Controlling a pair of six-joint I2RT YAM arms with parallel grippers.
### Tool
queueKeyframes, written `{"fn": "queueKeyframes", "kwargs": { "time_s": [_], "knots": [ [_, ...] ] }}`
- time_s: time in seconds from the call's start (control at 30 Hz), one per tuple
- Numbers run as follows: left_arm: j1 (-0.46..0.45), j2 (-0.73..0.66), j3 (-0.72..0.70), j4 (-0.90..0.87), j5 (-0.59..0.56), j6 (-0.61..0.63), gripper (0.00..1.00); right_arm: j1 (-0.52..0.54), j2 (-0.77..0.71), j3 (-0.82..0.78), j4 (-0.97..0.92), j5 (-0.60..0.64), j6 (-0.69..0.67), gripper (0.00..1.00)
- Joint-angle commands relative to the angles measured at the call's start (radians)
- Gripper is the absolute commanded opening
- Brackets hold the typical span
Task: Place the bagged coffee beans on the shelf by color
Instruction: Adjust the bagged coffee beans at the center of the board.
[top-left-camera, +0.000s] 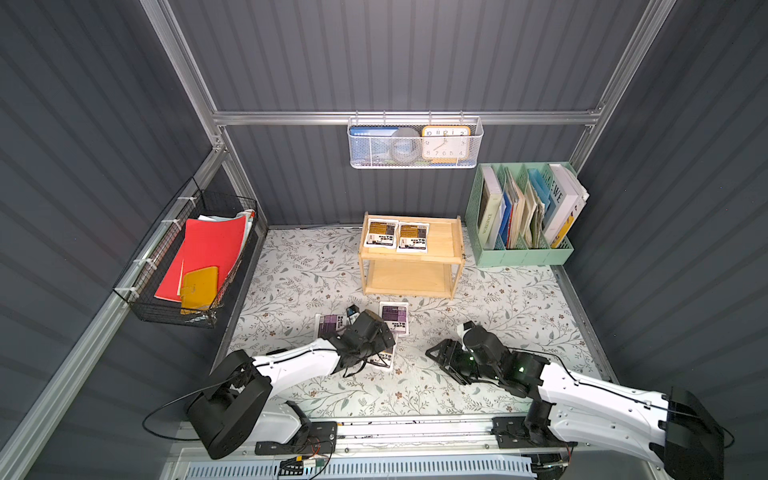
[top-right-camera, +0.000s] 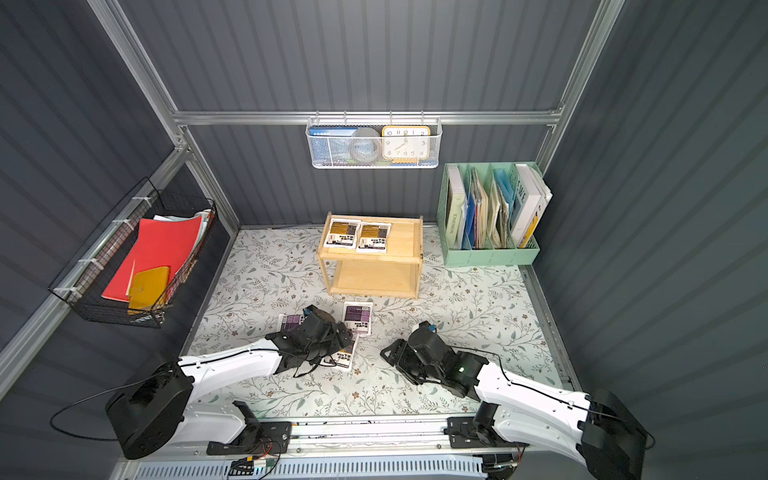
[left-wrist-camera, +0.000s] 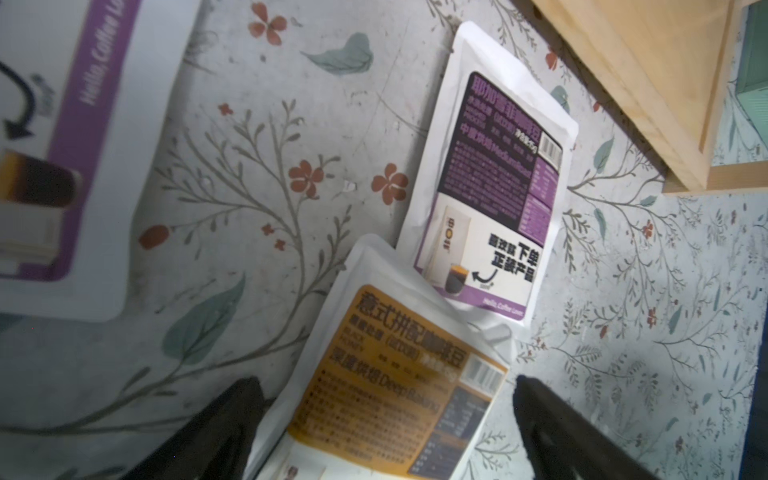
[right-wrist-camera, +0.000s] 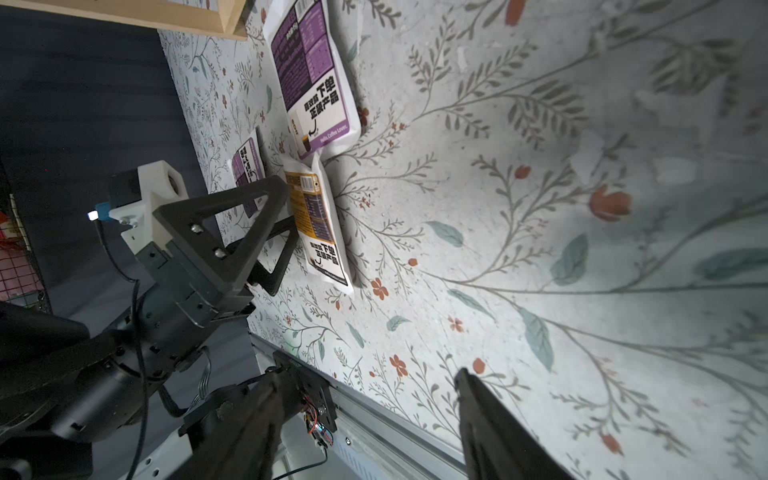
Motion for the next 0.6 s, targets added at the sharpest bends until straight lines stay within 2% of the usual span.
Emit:
{"fn": "queueKeyframes", "kwargs": {
  "time_s": [0.0,0.17,0.3,0.4,0.57],
  "knots": [
    [-0.048,-0.025,-0.035,0.01,0.017,-0.08,1.0,0.005,-0.031,-0.014,-0.063,0.034,-0.01,0.7],
    [-0.184,-0.02,-0.033,0.082,0.007,-0.181,1.0,0.003,-0.068,-0.016,-0.106,0.071,-0.016,0.7],
    [-0.279,0.032,0.026,0.111,-0.034,-0.205,1.0,0.003,-0.094,-0.018,-0.133,0.082,-0.019,0.7],
    [-0.306,0.038,0.098,0.026,-0.113,-0.204,1.0,0.004,-0.103,-0.019,-0.149,0.068,-0.023,0.7],
    [-0.304,-0.043,0.179,-0.219,-0.272,-0.25,1.0,0.006,-0.086,-0.023,-0.148,0.058,-0.021,0.7]
  ]
}}
